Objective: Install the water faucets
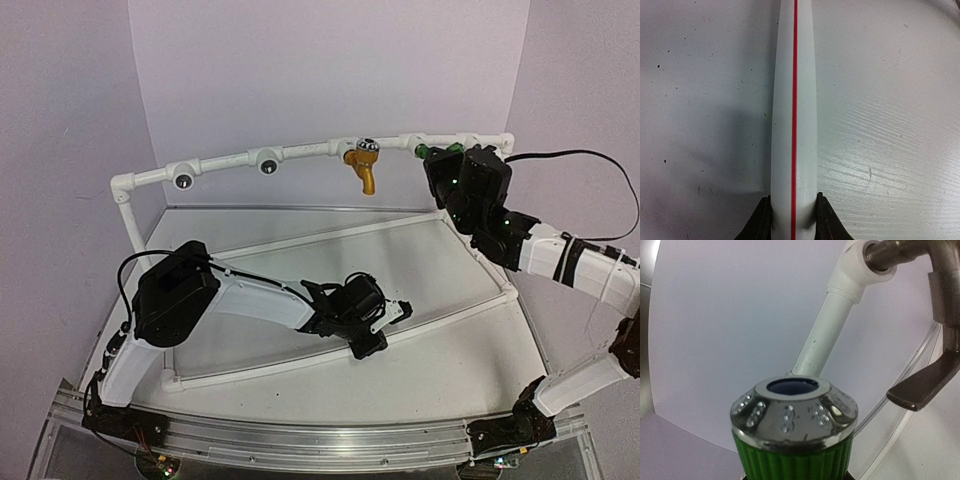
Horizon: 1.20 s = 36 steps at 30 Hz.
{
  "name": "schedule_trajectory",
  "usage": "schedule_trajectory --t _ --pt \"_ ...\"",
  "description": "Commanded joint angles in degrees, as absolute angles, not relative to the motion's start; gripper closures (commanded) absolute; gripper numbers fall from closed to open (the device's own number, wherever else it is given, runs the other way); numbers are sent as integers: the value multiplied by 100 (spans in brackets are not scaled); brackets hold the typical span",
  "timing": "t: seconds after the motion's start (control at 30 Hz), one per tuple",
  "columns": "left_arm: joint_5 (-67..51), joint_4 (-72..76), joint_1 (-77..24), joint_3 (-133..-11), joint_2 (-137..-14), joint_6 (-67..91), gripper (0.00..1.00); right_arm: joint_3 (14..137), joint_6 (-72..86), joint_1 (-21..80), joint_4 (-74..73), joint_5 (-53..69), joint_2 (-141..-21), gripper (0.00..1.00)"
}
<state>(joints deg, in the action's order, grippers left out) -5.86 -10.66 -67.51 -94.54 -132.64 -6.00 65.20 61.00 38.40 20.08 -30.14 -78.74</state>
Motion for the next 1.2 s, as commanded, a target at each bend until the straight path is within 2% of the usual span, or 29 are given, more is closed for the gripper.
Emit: schedule_trajectory --t 0.0,0.27,0.43,0.67,0.8,1.17 --pt "-1522 -1853 -7398 -9501 -13559 -556 100 6900 7450 3807 1160 -2651 -8183 100" --pt "-1527 -1911 -7400 -9592 -13634 -537 100 6798 9127 4006 1058 -2766 -8139 100" --pt "-1530 -1945 -7399 -9622 -13646 -536 100 6752 9490 4058 1466 -2856 -8137 100" --pt "-1529 -1969 -7404 -9634 -13658 -536 100 6652 9055 4077 1792 -3015 -7972 100" --pt "-1529 -1975 -7407 -9643 -13668 -538 100 6554 8687 4107 1951 -3040 -7856 89" --pt "-1538 -2004 -7417 -9689 -13699 -536 100 6319 8046 4192 2361 -3236 -7633 71"
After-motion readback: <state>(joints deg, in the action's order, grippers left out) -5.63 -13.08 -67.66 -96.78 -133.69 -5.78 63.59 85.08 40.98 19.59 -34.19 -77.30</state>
